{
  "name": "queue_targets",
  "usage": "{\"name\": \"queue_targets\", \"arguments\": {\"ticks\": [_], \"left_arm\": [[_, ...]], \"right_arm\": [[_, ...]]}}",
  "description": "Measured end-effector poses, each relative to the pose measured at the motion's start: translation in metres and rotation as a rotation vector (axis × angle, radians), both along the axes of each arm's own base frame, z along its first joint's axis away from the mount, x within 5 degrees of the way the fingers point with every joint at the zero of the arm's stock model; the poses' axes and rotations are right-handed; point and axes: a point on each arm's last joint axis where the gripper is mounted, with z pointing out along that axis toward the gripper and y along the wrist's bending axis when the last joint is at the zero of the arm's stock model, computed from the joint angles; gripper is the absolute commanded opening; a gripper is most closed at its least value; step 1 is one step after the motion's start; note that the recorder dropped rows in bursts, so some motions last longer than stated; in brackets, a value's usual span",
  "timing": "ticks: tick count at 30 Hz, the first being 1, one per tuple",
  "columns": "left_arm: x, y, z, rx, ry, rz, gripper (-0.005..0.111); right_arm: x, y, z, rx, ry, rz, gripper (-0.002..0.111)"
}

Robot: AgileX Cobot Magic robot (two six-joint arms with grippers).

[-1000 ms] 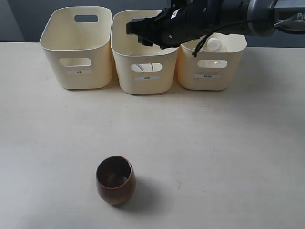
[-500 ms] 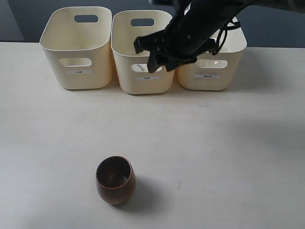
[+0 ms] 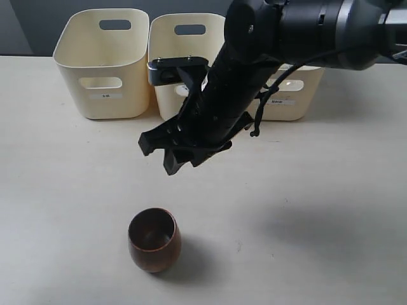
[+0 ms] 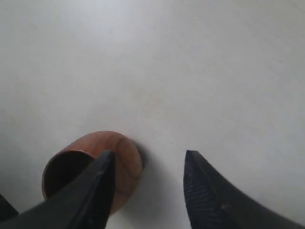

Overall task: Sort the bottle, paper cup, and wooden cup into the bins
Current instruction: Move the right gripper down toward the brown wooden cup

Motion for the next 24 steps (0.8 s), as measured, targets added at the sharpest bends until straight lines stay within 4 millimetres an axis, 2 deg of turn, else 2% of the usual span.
{"name": "queue_targets", "arguments": {"ticks": [14, 24], "left_arm": [[0.0, 0.0, 0.0, 0.0, 0.0, 0.0, 0.0], [0.0, 0.0, 0.0, 0.0, 0.0, 0.0, 0.0]], "right_arm": [[-0.013, 0.012, -0.001, -0.004, 0.012, 0.048, 0.044], [-0.011, 0.016, -0.028, -0.054, 0.081, 0.05, 0.044]]}}
